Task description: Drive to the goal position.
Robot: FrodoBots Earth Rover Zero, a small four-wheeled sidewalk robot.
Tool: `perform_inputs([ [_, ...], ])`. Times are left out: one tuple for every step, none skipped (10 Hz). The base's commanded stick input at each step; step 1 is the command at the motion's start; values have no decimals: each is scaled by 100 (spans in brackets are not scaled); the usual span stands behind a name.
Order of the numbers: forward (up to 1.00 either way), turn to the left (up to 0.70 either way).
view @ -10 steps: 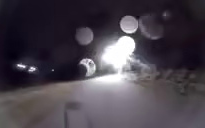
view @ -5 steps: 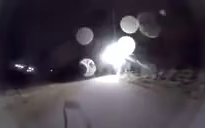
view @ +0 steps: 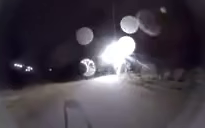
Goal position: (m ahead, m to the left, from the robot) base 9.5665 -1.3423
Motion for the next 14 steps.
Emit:
perform_inputs([
  [100,0],
  [100,4],
  [100,26],
  [100,37],
  [100,40],
  [100,33],
  [100,13],
  [100,0],
  [100,0],
  [100,0],
  [100,0],
  [100,0],
  [100,0],
  [100,0],
])
